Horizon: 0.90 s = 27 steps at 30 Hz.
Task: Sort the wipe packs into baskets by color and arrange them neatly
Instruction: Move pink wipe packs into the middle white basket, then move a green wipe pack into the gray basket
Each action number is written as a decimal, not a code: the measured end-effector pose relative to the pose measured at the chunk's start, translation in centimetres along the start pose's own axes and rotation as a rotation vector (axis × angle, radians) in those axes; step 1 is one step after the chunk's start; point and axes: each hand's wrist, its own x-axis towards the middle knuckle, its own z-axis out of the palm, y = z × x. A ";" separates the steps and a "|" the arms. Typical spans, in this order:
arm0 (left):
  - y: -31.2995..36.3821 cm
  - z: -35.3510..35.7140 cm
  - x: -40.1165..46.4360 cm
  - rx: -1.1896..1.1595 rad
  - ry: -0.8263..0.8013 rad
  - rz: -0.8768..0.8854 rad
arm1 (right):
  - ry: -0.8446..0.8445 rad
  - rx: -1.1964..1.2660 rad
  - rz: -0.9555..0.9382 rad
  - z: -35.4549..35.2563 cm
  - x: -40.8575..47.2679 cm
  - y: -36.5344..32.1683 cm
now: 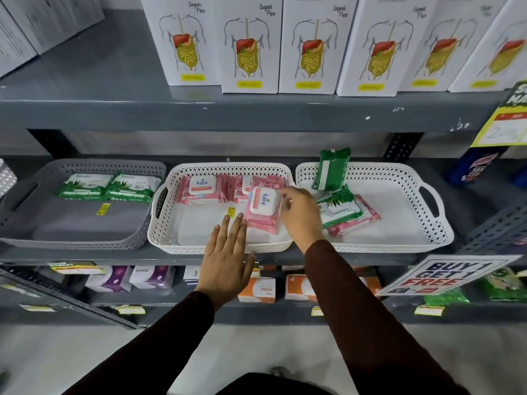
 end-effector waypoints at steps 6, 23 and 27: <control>1.4 0.4 1.0 0.021 -0.008 0.024 | 0.284 -0.256 0.137 -4.4 0.9 4.2; 1.5 0.0 0.8 -0.003 -0.043 0.034 | -0.166 0.216 0.573 -8.3 4.3 9.3; 0.9 -0.6 0.5 -0.006 -0.062 0.053 | -0.115 0.414 0.600 -8.6 3.7 8.8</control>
